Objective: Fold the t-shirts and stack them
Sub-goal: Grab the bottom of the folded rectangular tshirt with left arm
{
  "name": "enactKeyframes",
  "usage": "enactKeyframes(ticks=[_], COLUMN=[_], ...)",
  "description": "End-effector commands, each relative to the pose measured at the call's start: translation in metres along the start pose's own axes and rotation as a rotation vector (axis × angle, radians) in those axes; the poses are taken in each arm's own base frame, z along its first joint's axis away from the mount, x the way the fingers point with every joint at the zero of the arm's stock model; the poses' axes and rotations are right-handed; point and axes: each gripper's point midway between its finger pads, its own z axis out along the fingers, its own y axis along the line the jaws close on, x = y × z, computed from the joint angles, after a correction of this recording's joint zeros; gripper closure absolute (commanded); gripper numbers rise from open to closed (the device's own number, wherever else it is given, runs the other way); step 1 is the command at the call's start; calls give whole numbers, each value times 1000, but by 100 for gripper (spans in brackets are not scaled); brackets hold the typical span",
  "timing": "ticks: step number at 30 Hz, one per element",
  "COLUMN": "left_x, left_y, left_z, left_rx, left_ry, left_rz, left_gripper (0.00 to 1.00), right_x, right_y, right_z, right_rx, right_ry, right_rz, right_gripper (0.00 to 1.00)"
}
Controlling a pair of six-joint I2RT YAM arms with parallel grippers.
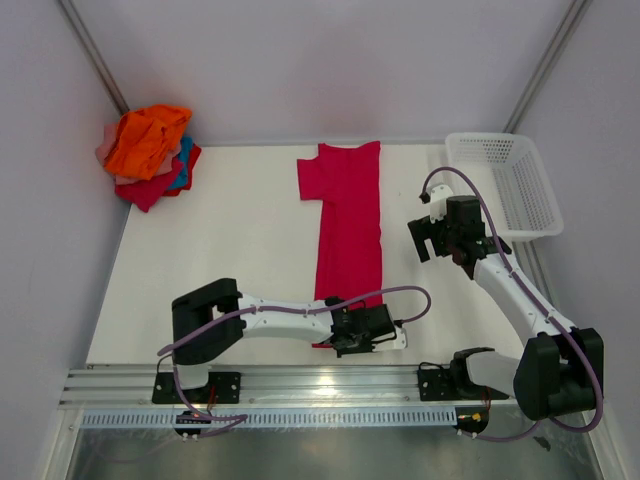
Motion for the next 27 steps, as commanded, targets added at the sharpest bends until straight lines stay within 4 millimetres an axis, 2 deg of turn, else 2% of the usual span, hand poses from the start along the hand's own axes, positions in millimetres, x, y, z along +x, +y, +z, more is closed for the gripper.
enactKeyframes(ticks=[1, 6, 14, 17, 26, 27], left_x=[-3, -9, -30, -36, -65, -63], left_y=[-7, 0, 31, 49, 122, 133], left_z=[4, -1, -24, -32, -59, -58], left_rx=[31, 2, -42, -56, -138, -146], left_ry=[-3, -14, -62, -82, -153, -149], left_rz=[2, 23, 37, 31, 14, 4], left_gripper=[100, 100, 100, 100, 100, 100], right_x=[-14, -14, -14, -14, -14, -15], right_y=[-2, -2, -2, -1, -5, -5], right_z=[-4, -5, -3, -3, -3, -3], right_rx=[8, 10, 10, 6, 25, 28], right_ry=[-49, -50, -46, -46, -42, -46], right_rz=[-7, -7, -6, -6, 2, 3], right_gripper=[1, 1, 1, 1, 1, 0])
